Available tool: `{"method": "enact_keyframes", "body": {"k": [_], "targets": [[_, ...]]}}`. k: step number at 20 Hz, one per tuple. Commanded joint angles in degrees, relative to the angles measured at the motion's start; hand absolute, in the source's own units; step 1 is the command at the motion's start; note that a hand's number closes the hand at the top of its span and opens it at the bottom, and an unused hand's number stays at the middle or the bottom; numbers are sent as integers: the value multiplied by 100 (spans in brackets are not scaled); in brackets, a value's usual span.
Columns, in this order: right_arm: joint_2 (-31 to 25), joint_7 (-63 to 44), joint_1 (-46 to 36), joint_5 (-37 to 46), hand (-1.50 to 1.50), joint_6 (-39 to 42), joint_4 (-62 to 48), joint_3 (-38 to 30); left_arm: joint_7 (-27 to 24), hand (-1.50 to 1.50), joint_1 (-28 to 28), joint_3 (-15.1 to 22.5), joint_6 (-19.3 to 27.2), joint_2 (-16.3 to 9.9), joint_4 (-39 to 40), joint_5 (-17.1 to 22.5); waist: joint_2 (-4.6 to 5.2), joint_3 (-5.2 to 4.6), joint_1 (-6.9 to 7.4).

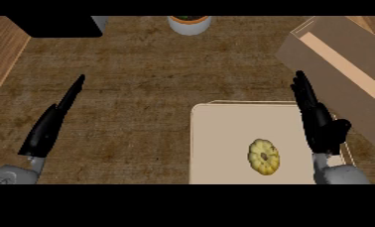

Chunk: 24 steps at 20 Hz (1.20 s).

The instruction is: Pick the squash from the tray and place it in the cardboard box

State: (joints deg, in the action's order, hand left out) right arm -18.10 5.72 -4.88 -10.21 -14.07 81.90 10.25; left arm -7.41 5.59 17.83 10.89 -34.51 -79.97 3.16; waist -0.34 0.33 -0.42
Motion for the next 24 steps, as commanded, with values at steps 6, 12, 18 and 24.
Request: {"method": "enact_keyframes", "body": {"k": [6,12,18,24], "targets": [[-1797,-497,-1303,1006,-150,629,2419,79,-116,0,688,-239,-295,126,-524,321,-184,-96,-260],[-3279,-685,-157,1948,-150,1110,3373,-77,-43,0,429,-292,-615,174,-812,648,-40,-37,-163],[-4053,-602,292,3001,-150,1597,4339,237,5,0,428,-166,-538,443,-868,532,-21,-38,-131],[-4635,-2228,126,3737,-150,2752,5005,993,72,0,595,-162,-674,432,-972,462,-12,-52,34]]}}
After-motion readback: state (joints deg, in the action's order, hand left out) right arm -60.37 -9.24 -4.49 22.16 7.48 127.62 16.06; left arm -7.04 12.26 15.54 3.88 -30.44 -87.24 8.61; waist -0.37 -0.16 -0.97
